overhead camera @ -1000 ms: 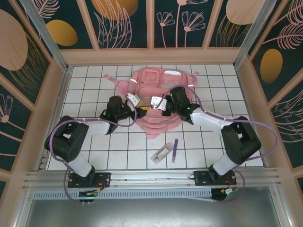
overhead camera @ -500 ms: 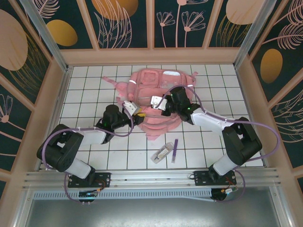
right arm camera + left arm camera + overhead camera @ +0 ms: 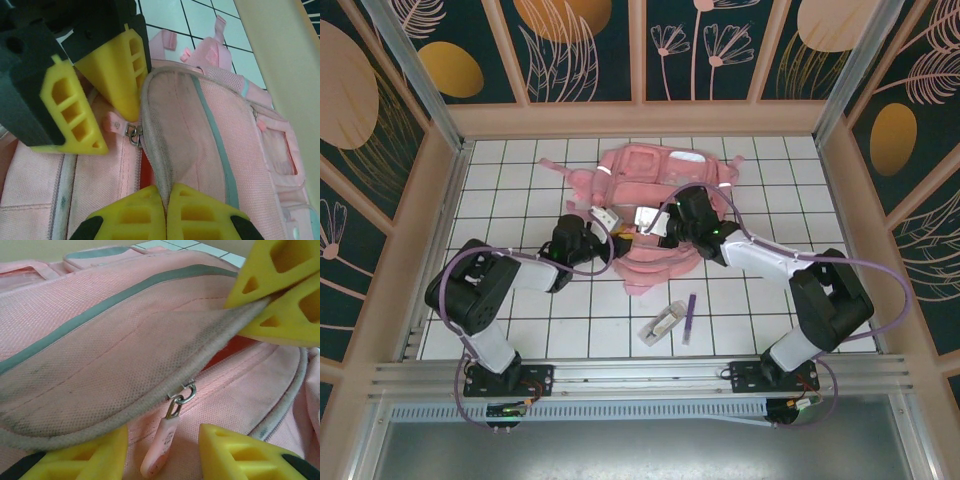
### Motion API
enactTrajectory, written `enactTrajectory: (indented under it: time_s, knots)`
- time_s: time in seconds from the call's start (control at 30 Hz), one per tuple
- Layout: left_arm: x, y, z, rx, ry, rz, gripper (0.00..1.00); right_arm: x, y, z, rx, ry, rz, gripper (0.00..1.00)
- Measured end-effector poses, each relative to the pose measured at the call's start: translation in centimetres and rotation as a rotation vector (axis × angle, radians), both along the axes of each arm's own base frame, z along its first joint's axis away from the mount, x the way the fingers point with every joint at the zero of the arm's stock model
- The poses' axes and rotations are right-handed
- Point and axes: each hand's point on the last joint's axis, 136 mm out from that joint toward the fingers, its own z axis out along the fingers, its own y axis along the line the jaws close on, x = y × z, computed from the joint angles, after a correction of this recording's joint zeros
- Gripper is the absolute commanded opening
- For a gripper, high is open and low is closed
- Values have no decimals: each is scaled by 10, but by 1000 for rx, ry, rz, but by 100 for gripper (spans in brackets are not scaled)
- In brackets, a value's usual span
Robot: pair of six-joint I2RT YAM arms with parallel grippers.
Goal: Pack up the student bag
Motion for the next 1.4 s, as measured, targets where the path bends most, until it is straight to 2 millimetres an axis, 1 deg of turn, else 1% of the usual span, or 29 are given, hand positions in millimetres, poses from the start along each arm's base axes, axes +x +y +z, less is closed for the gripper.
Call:
enactTrajectory:
  time_s: [0.13, 0.17, 0.2, 0.37, 0.5, 0.6, 0.7, 0.77, 0.83, 0.97, 1.03, 1.1, 1.17, 1.2, 1.27, 1.3, 1.33, 1.4]
  knots:
    - [5, -2, -2, -2, 2, 8, 12, -2, -3, 3, -12, -8, -2, 0]
    - [6, -2, -3, 3, -3, 4, 4, -1, -3, 4, -14, -13, -3, 0]
    - [5, -3, -3, 0, -2, -5, 0, -1, -4, 4, -16, -17, -2, 0]
    - [3, -5, -2, 8, -14, -20, 0, -1, -5, 6, -25, -31, 0, 0]
    - [2, -1, 2, 23, -20, -3, 0, -3, -7, 6, -44, -40, 10, 0]
    - [2, 9, 10, 6, -9, 19, 0, -4, -8, 13, -45, -61, 22, 0]
    - [4, 24, 14, -11, 8, 50, 0, -5, -13, 21, -37, -69, 37, 0]
    - [13, 42, 15, -19, 19, 106, 0, -8, -19, 29, -21, -65, 53, 0]
    - [23, 58, 16, -33, 30, 150, 0, -13, -20, 36, -12, -57, 80, 0]
    - [30, 74, 15, -61, 64, 186, 0, -28, -9, 42, -15, -49, 147, 0]
    - [32, 77, 13, -65, 81, 193, 0, -32, -5, 42, -11, -45, 160, 0]
    - [37, 73, 11, -64, 103, 178, 0, -32, -4, 43, -2, -41, 156, 0]
    - [50, 65, 11, -63, 125, 155, 0, -28, -5, 45, 9, -35, 138, 0]
    - [55, 62, 11, -64, 132, 147, 7, -27, -6, 47, 15, -35, 132, 0]
    - [65, 57, 11, -62, 138, 135, 42, -23, -6, 53, 32, -35, 119, 0]
    - [71, 60, 9, -54, 141, 160, 87, -23, -6, 57, 46, -28, 120, 0]
    - [76, 68, 6, -43, 144, 198, 99, -22, -6, 61, 61, -19, 124, 0]
    - [76, 85, 3, -37, 129, 244, 99, -22, -5, 68, 97, 2, 132, 0]
